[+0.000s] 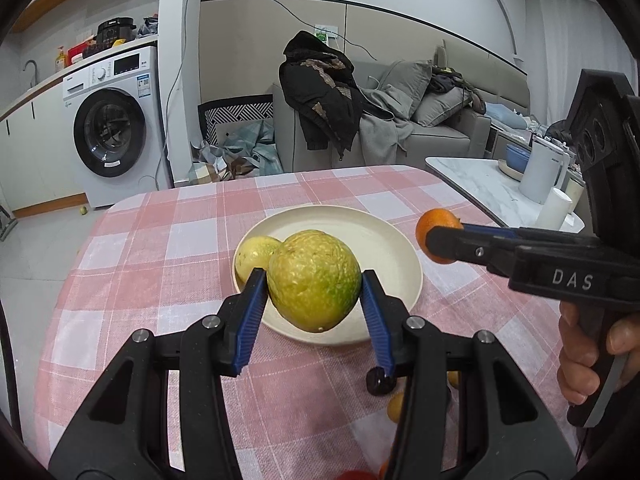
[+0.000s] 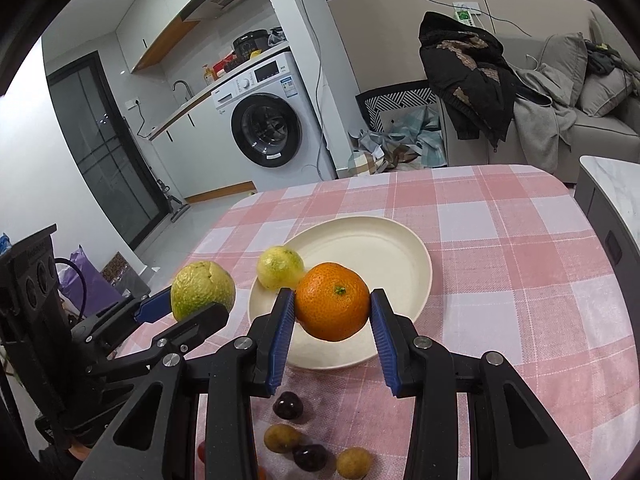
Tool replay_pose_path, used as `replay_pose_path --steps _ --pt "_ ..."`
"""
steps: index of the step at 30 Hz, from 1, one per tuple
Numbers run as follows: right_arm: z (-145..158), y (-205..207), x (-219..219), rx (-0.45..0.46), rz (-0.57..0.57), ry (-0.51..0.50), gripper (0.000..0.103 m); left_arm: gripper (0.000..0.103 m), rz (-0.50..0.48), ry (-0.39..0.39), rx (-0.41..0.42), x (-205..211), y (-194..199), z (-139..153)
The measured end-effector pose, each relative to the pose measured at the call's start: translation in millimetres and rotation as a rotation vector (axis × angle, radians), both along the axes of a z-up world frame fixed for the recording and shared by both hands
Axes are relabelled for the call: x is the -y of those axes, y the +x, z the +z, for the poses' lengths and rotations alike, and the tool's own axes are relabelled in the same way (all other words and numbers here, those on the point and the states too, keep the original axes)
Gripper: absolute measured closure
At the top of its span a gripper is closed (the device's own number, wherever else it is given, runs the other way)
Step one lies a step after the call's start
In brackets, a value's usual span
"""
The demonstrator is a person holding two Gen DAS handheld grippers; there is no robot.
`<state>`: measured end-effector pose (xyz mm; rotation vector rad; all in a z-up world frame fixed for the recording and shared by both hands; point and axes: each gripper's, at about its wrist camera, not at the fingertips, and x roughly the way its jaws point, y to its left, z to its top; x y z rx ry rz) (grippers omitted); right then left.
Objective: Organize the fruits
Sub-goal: 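Lower the orange and green citrus onto the cream plate and open both tools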
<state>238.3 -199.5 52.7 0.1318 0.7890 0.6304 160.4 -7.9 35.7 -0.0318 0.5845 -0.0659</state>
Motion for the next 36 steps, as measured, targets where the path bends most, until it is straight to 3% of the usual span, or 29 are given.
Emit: replay_pose_path --steps 17,36 --pt "-36.9 13.8 -8.6 -0.071 0.016 -0.038 0.064 0.059 0.019 0.042 -0.092 -6.7 46.4 -51.2" --pt "-52.9 17.9 -18.7 -0.107 0.056 -0.074 0.064 0.059 -0.006 0.186 -0.185 7.4 64.2 -78.8"
